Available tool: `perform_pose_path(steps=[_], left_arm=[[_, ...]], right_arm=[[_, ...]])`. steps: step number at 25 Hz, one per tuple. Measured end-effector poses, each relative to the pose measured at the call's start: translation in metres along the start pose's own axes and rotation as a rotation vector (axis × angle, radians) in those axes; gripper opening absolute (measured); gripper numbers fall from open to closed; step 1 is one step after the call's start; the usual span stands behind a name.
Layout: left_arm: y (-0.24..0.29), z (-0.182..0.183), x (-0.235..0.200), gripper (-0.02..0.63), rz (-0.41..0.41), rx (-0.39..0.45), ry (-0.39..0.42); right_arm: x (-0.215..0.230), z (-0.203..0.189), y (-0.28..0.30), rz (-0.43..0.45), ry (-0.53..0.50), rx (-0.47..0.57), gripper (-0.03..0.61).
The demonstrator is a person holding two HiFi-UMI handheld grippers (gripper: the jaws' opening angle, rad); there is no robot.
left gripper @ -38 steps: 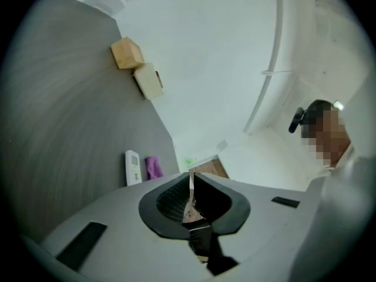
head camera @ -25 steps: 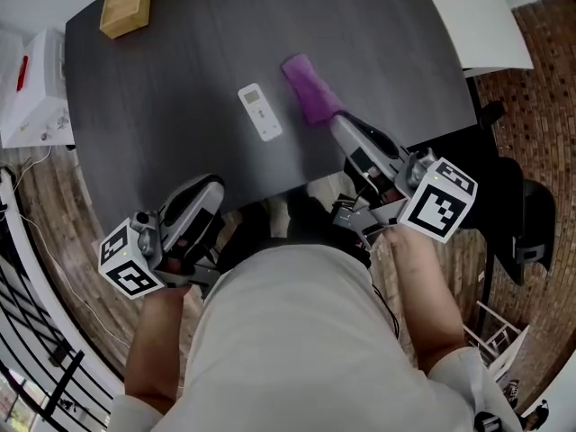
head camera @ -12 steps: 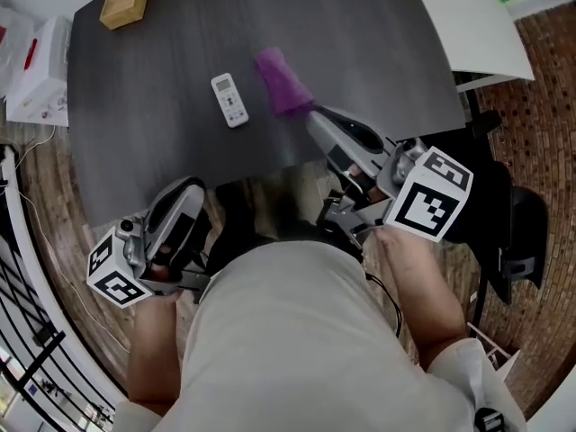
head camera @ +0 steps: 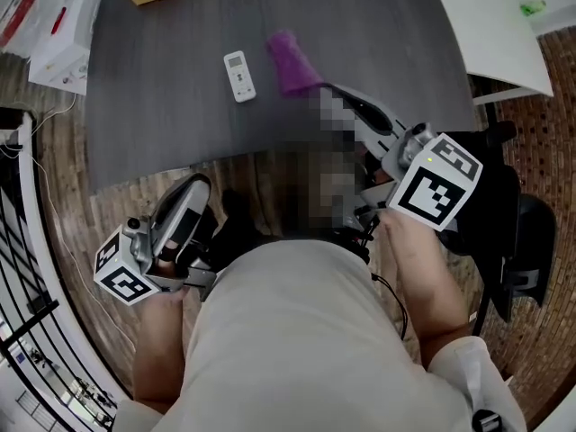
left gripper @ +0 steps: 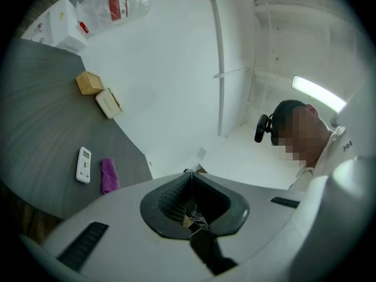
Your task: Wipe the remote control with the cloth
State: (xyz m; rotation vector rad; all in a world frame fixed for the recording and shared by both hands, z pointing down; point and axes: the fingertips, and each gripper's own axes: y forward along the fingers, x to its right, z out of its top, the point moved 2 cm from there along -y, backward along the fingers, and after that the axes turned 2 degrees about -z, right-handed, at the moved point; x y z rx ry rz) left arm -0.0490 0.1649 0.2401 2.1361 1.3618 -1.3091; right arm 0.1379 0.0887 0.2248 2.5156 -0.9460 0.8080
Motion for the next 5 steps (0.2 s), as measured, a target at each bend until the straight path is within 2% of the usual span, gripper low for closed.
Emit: perform_pose_path(steps=[5], left_arm=[[-0.012, -0.011, 0.014, 0.008, -0.028, -0.018, -0.006]], right_arm=[[0.020, 0.011, 0.016, -0.110, -0.172, 0.065, 0.011]])
